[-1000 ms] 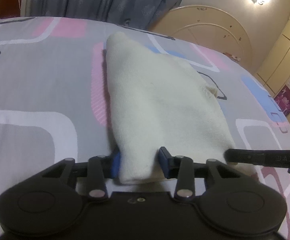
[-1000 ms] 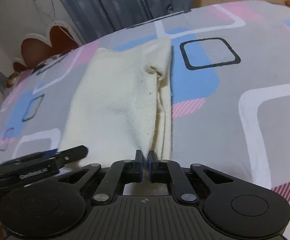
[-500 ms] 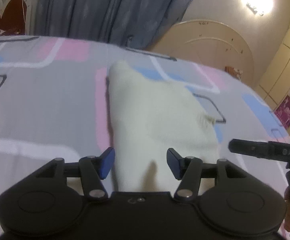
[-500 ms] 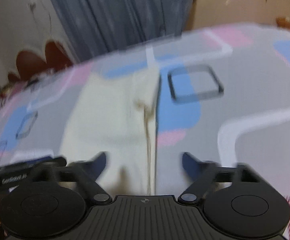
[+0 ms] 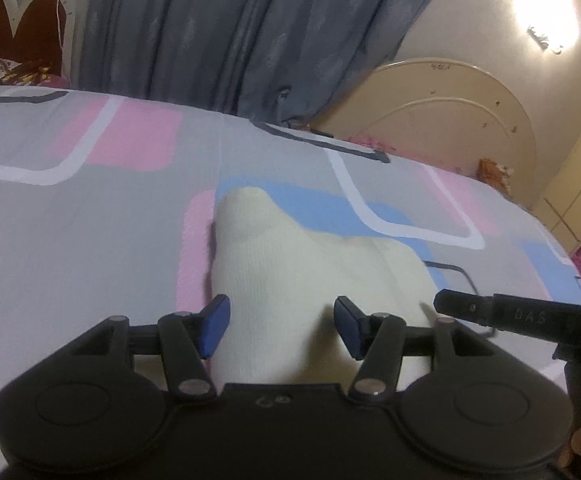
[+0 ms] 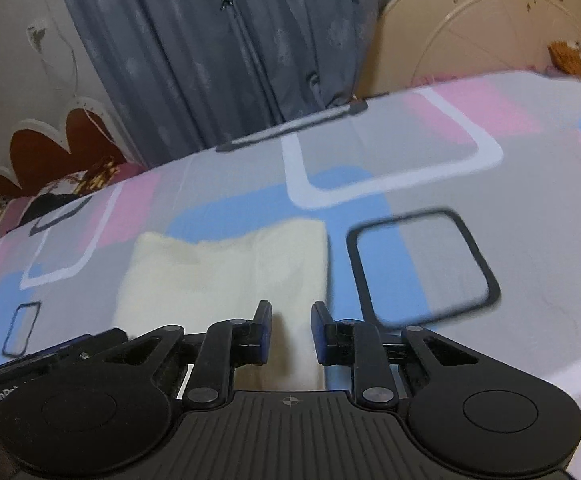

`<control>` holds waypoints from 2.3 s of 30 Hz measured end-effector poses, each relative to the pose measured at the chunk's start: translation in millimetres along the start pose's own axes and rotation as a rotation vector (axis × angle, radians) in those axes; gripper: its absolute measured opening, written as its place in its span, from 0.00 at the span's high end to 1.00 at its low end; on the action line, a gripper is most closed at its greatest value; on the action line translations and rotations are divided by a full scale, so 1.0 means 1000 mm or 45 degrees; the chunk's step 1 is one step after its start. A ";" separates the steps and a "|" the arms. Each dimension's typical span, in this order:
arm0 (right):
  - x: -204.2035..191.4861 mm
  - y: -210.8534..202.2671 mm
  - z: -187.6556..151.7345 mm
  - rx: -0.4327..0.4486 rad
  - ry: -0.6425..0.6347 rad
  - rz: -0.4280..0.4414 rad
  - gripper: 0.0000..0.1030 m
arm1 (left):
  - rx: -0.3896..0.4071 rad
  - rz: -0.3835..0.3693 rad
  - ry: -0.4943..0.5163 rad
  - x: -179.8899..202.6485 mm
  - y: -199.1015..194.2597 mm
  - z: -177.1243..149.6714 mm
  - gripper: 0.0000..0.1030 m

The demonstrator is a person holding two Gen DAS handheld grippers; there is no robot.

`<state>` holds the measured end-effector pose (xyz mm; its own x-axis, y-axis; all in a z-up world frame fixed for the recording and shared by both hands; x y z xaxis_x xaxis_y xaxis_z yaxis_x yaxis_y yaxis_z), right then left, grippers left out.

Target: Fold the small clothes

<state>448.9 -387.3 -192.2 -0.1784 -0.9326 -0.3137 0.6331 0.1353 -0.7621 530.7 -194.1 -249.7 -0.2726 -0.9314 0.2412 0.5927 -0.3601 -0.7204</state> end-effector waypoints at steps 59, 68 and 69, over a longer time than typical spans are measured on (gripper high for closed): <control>0.019 0.003 -0.051 -0.067 -0.012 0.029 0.51 | -0.079 -0.056 -0.124 -0.025 -0.006 -0.043 0.31; 0.018 -0.017 -0.031 -0.018 0.139 0.152 0.34 | -0.091 -0.062 -0.089 -0.019 -0.008 -0.042 0.33; 0.017 -0.016 -0.031 -0.024 0.147 0.159 0.28 | -0.095 -0.065 -0.084 -0.018 -0.006 -0.042 0.33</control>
<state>412.6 -395.2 -203.4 -0.1853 -0.8637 -0.4688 0.6417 0.2550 -0.7233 500.0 -172.8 -277.3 -0.2489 -0.9143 0.3196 0.5205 -0.4045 -0.7519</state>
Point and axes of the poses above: each gripper's, at about its wrist camera, not at the fingertips, and y roughly the way its jaws point, x to its right, z to its top, the point moved 10 cm from there along y, roughly the way its jaws point, and after that the axes turned 6 degrees about -x, right-handed, at the moved point
